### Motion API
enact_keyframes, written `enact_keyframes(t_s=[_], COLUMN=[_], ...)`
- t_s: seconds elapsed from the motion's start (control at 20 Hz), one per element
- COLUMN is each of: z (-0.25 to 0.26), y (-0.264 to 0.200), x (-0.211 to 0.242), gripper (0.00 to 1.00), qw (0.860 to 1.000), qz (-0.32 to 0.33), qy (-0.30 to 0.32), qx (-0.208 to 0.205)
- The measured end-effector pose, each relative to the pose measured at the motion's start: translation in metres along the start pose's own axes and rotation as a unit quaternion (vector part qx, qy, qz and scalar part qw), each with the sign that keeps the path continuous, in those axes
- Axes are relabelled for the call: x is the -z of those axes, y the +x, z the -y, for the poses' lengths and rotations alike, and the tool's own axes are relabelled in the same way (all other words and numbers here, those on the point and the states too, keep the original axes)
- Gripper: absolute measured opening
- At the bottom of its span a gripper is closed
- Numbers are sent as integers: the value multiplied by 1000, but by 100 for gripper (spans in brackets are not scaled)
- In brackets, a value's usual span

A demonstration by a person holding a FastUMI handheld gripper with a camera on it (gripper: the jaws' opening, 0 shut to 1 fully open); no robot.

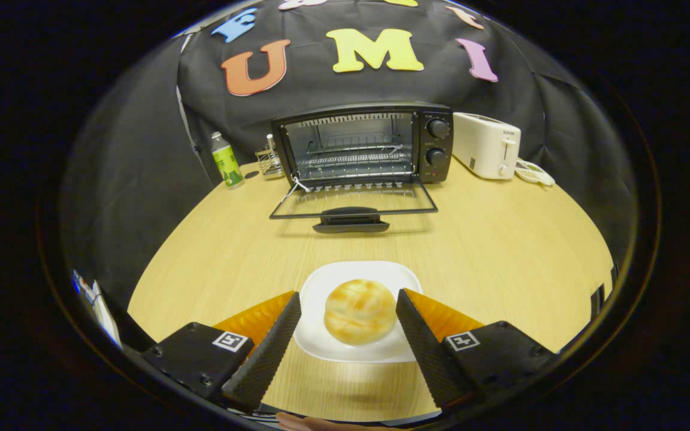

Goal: Open the toaster oven, put the food inside, and close the toaster oven door.

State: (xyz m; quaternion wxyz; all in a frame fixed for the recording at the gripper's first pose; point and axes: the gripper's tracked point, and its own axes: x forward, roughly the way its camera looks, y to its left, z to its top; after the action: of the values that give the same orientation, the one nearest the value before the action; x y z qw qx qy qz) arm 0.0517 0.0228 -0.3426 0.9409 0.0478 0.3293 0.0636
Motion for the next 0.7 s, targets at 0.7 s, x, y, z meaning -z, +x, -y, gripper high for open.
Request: enact_keyframes(t_s=[0.7], z=[15], y=[26], x=[29], gripper=[100], qw=[999], qz=[-21], qy=[30], qx=[18])
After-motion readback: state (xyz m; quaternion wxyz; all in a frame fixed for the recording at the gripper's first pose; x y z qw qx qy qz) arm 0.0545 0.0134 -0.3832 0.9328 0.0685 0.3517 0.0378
